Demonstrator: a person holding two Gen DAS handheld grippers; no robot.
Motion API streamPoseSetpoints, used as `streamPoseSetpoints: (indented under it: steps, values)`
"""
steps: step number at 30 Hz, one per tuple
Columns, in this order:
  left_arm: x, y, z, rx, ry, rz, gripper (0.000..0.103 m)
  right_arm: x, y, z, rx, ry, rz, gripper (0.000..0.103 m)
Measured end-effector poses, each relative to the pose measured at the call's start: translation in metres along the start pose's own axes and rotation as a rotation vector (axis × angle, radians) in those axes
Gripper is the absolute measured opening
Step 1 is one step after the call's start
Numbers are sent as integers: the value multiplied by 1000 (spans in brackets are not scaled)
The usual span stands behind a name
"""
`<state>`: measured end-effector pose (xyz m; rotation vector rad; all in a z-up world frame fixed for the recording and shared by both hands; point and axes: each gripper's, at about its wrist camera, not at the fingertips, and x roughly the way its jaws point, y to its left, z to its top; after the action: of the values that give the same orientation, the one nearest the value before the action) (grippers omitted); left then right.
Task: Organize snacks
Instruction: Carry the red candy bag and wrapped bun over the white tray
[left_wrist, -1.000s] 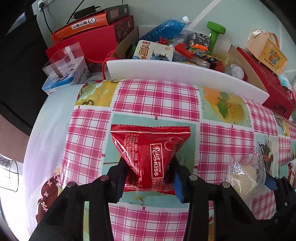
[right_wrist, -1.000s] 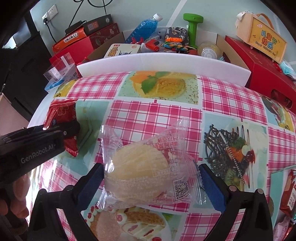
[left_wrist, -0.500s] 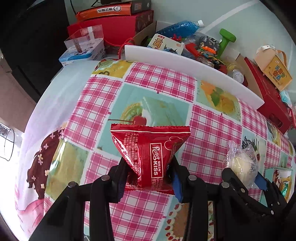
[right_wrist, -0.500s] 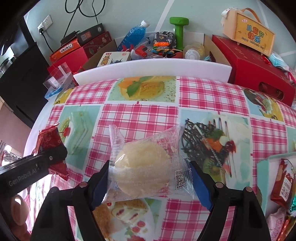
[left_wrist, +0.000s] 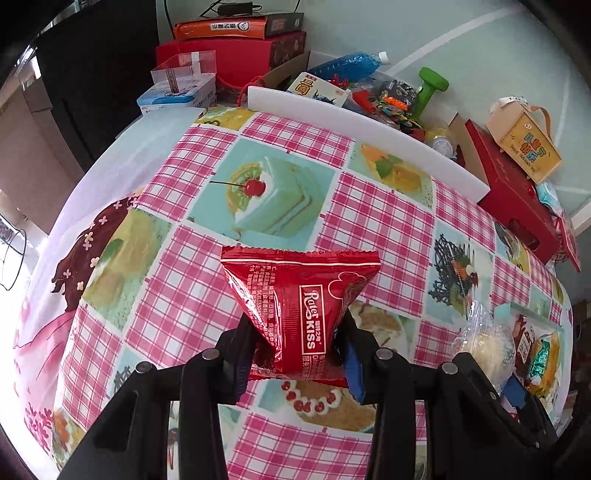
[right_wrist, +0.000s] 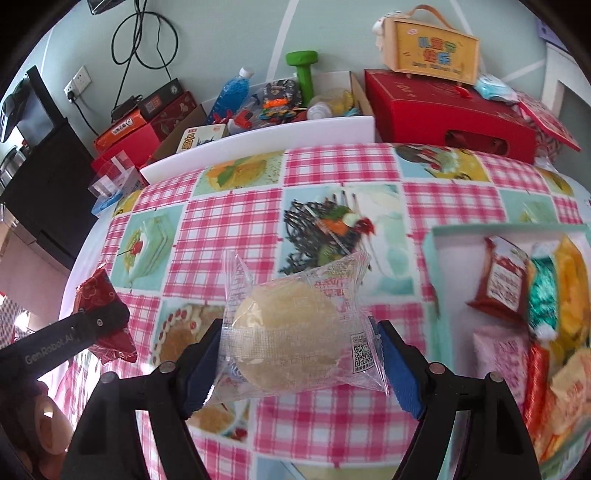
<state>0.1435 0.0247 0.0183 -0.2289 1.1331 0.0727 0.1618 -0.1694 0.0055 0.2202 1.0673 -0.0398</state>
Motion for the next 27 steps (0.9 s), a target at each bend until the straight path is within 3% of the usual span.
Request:
streamPoseSetpoints:
  steps: [9, 27]
  values:
    - [-23, -35, -32, 52, -8, -59, 43, -37, -28, -31, 33, -26, -24, 82]
    - [-38, -106, -68, 212, -41, -118, 43, -92, -109, -32, 184, -148, -86, 82]
